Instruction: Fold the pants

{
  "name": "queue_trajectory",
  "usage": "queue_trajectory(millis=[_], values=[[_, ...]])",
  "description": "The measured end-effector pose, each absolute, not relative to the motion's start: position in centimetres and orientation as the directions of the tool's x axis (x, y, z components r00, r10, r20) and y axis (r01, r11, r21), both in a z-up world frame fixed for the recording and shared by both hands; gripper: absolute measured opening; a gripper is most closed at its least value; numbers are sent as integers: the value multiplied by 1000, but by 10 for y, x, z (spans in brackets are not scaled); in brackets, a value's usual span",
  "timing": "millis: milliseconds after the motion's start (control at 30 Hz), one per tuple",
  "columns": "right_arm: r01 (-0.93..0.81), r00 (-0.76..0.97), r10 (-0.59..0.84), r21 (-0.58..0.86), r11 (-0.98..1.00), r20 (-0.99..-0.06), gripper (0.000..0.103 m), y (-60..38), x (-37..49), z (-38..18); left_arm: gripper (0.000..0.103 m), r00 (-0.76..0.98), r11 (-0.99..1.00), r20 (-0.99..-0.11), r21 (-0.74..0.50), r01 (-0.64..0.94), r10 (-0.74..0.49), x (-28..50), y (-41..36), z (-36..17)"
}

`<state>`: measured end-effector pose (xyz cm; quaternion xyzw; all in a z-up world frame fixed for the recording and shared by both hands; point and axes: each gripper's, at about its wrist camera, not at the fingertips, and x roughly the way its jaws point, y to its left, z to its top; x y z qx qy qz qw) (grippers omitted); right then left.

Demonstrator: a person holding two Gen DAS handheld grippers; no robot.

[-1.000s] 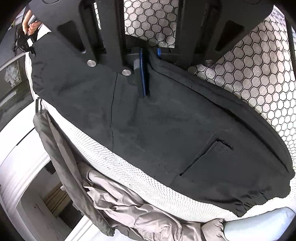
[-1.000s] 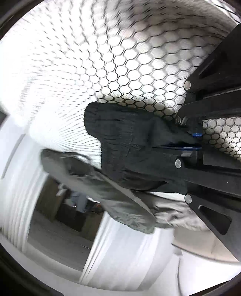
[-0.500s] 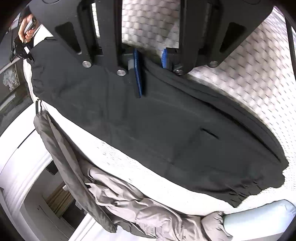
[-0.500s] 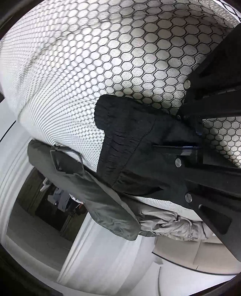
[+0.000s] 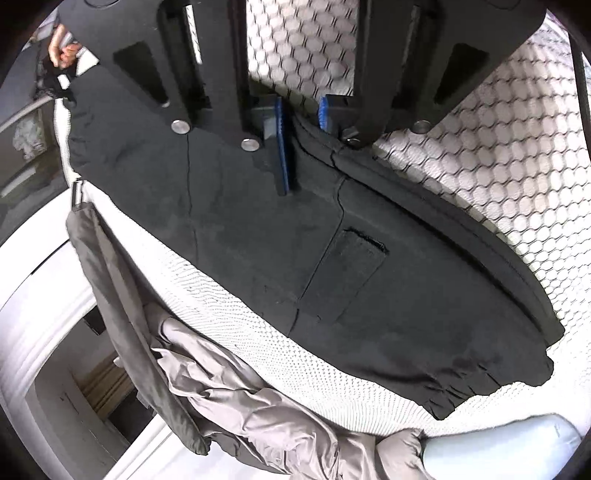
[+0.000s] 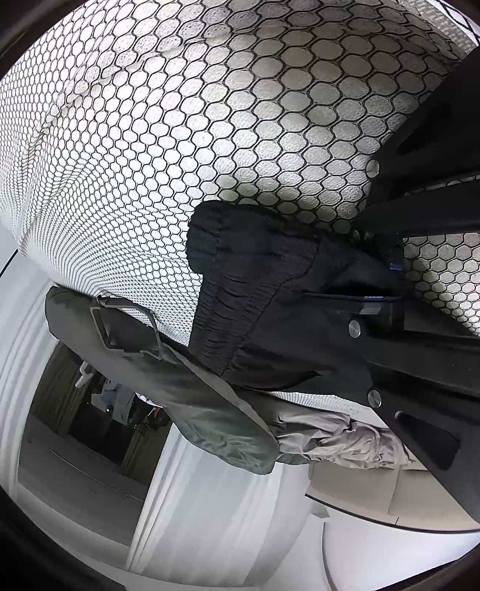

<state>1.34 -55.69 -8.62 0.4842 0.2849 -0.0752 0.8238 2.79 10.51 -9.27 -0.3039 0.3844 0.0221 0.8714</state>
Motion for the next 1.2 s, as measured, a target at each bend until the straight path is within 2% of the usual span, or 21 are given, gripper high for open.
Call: queue_trajectory(millis=[67,100,133,167,233,400,433,467,533,633,733,800,867,1000,1033,1067,1133,1200], values=[[398,827,154,756,519,-541,7,-557,13,-86,32,665,840,-726,-462,-285,-174,23,108,-86],[398,827,156,758,517,-540,7,-558,13,-87,36,670,850,-725,-447,-279,-161,18,112,-82],[398,827,158,761,513,-539,7,-558,13,-87,49,679,846,-719,-448,-287,-150,12,119,-81],[398,828,157,762,510,-538,7,-558,13,-87,58,694,832,-709,-456,-316,-124,8,130,-80],[404,827,151,759,511,-542,7,-558,13,-86,58,705,802,-703,-473,-364,-95,10,149,-86],[417,827,135,757,502,-545,7,-557,10,-84,35,704,746,-707,-506,-432,-72,34,188,-98],[418,828,136,759,499,-545,7,-557,10,-84,26,699,741,-712,-503,-446,-63,41,193,-97],[418,828,136,761,496,-543,7,-557,10,-85,9,698,731,-714,-507,-457,-59,44,197,-97],[415,830,138,764,495,-541,7,-557,10,-85,4,717,695,-692,-556,-456,-83,47,208,-98],[409,831,144,765,497,-537,7,-557,10,-86,5,738,693,-670,-570,-441,-82,37,214,-90],[406,831,151,770,492,-535,7,-559,12,-88,16,714,706,-700,-524,-476,-38,36,227,-90],[409,829,148,765,497,-540,7,-558,12,-87,16,704,659,-710,-525,-539,10,34,247,-100],[410,828,149,765,497,-541,7,-558,12,-87,9,714,626,-700,-553,-550,10,32,259,-106],[409,828,157,772,487,-538,7,-559,12,-87,10,684,671,-726,-471,-573,74,29,247,-93],[409,828,157,772,486,-538,7,-559,12,-87,14,672,668,-736,-463,-583,76,27,243,-90],[411,827,156,770,488,-540,8,-559,12,-87,30,657,675,-752,-458,-579,53,22,234,-86],[419,824,151,765,489,-547,9,-559,11,-86,45,667,709,-745,-463,-532,14,10,221,-79],[429,823,149,772,470,-548,11,-560,7,-84,47,687,745,-724,-421,-517,67,1,209,-63]])
